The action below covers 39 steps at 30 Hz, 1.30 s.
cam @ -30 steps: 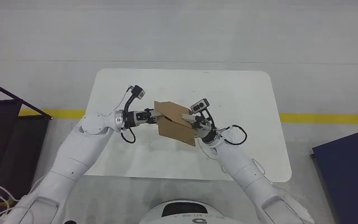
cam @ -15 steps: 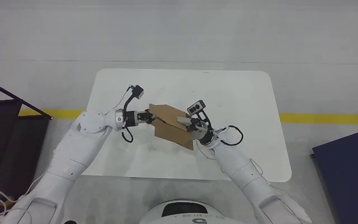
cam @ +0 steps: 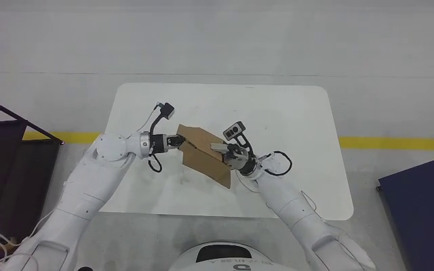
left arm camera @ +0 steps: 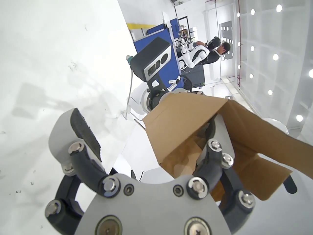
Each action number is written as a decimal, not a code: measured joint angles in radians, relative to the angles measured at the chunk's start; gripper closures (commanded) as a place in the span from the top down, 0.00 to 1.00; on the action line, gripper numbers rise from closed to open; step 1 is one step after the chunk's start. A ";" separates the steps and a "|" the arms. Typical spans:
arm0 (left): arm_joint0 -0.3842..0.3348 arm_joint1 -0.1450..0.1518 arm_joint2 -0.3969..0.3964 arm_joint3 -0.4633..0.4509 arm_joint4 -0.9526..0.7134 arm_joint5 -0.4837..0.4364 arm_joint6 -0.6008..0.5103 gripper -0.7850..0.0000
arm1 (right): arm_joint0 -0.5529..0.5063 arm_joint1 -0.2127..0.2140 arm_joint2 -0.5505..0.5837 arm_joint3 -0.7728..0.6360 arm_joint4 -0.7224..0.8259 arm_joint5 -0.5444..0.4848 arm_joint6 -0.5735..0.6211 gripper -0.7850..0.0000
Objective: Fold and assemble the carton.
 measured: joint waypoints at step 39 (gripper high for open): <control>0.116 0.031 -0.125 -0.133 0.015 -0.100 -0.062 1.00 | -0.025 -0.020 0.103 -0.018 -0.036 0.025 0.025 0.00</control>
